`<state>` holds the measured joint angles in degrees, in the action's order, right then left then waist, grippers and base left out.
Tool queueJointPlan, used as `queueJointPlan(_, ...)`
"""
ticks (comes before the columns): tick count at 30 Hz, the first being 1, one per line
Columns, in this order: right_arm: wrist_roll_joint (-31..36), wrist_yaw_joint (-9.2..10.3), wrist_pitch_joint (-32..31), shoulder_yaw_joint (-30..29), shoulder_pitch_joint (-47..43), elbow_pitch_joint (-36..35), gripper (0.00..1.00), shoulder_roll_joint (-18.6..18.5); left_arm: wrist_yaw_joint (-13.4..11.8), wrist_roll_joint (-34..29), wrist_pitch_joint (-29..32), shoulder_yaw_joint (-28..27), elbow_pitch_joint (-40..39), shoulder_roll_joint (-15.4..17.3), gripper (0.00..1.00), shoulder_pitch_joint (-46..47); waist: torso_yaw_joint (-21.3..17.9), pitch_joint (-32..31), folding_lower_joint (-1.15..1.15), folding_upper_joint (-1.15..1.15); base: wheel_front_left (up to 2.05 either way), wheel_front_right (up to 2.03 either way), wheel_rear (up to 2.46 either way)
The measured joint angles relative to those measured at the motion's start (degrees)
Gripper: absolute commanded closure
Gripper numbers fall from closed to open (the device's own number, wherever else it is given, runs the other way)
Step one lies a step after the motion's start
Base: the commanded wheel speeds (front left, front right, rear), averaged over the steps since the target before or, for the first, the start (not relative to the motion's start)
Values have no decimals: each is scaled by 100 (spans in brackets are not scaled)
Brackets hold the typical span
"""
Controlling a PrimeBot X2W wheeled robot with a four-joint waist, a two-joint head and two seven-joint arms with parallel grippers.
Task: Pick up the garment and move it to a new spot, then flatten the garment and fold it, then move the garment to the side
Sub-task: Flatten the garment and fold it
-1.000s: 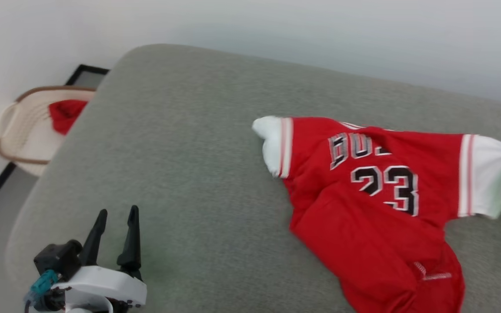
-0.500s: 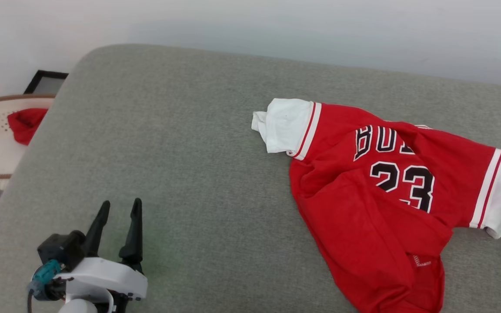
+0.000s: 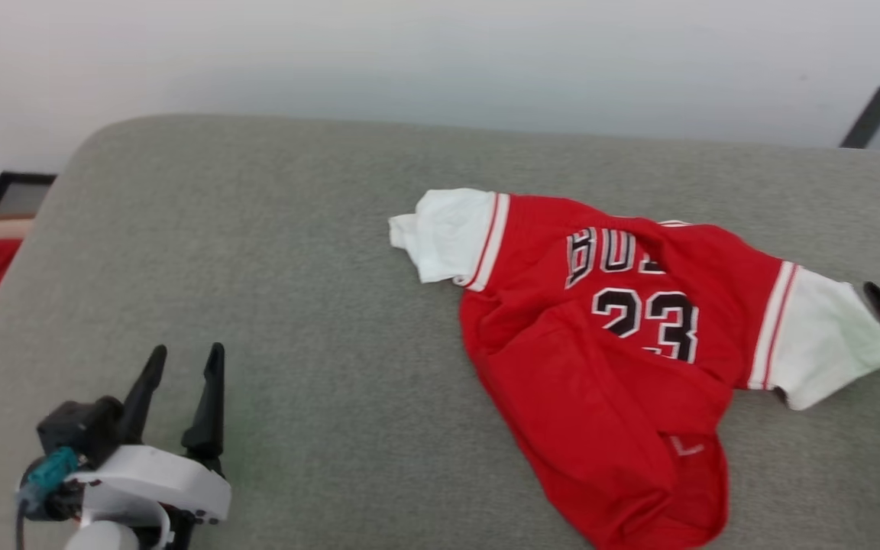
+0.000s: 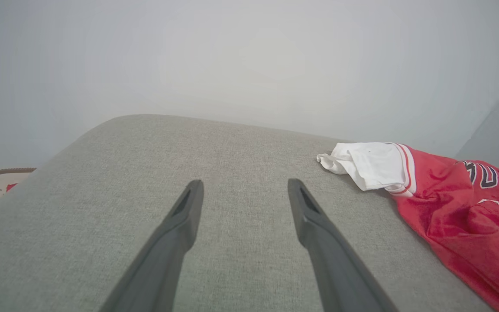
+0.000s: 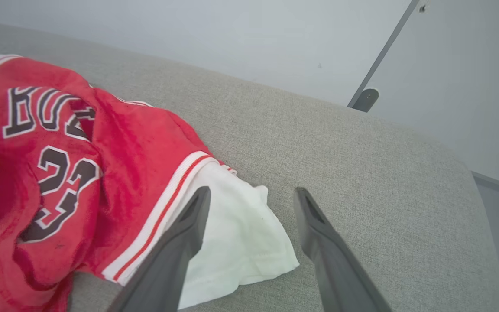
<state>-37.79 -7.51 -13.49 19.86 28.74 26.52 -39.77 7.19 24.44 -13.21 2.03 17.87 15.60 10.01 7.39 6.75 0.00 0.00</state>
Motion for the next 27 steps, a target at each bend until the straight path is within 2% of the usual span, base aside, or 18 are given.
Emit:
queueJointPlan(6, 234, 0, 299, -333, -366, -670, 0, 267, -48, 16, 358, -31, -432, 227, 0, -67, -318, -96, 0, 0, 0, 0, 0)
queueJointPlan(15, 776, 0, 597, -993, -1124, -1727, 0, 989, -105, 155, 1245, -33, -1167, 576, 0, -1, -830, -131, 0, 0, 0, 0, 0)
queueJointPlan(20, 1028, 0, 643, -1215, -1440, -2220, 0, 1413, -77, 299, 1889, 90, -1401, 823, 0, 343, -1082, -51, 0, 0, 0, 0, 0)
queueJointPlan(27, 1181, 0, 643, -1328, -1551, -2661, 0, 1752, -14, 597, 2972, 391, -1438, 1245, 0, 1199, -1349, 201, 0, 0, 0, 0, 0)
